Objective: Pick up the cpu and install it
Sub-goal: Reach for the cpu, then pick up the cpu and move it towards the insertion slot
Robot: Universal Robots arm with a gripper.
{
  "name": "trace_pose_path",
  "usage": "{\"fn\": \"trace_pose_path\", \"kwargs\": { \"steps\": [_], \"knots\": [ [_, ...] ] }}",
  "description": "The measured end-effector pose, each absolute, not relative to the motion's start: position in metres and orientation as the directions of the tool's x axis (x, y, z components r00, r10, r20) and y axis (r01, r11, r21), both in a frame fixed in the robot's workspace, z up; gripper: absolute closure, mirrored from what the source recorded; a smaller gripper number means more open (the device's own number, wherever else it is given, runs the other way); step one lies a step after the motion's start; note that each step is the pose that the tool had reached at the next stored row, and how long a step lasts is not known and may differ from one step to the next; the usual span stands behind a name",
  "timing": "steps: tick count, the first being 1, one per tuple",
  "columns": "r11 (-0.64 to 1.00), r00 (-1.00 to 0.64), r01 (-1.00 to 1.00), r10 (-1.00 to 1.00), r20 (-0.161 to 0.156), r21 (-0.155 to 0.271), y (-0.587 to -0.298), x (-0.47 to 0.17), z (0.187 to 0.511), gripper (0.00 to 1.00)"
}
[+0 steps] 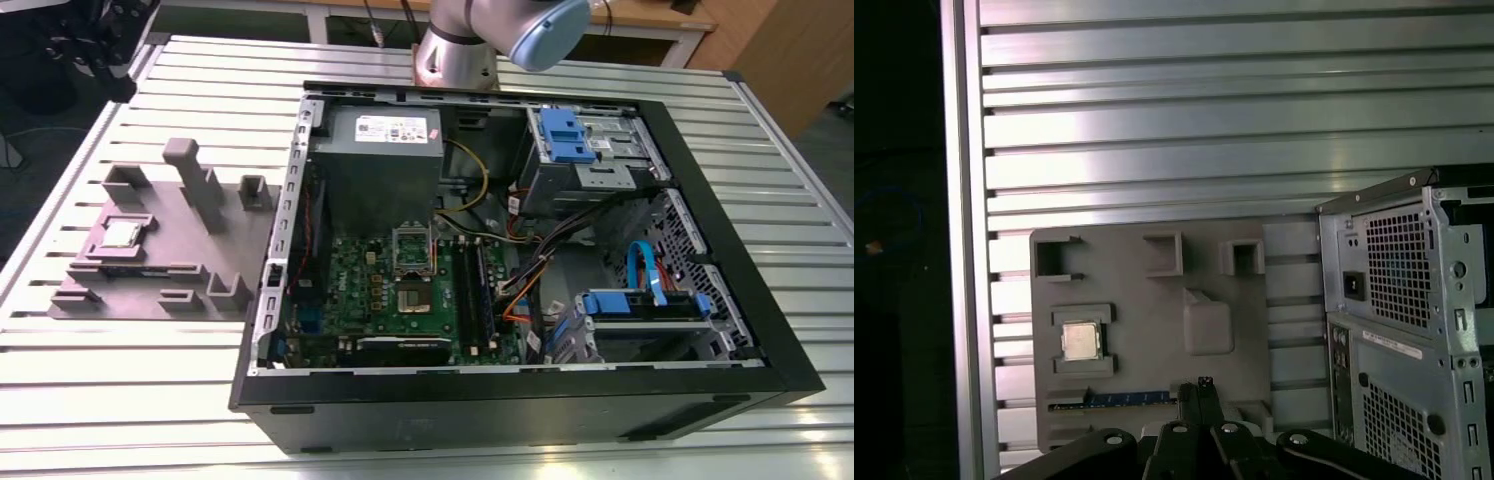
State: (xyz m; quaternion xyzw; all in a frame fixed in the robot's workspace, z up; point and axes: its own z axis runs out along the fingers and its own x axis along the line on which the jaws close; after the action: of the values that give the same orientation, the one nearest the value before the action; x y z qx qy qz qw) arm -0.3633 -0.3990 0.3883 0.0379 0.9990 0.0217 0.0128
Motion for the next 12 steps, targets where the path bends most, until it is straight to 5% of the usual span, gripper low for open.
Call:
{"fn": "trace_pose_path", "kwargs": {
  "steps": [12],
  "knots": [
    [0.996, -0.997, 0.075, 0.076, -0.024, 0.044, -0.3990, -0.3690, 0.3873, 0.90]
  ]
}}
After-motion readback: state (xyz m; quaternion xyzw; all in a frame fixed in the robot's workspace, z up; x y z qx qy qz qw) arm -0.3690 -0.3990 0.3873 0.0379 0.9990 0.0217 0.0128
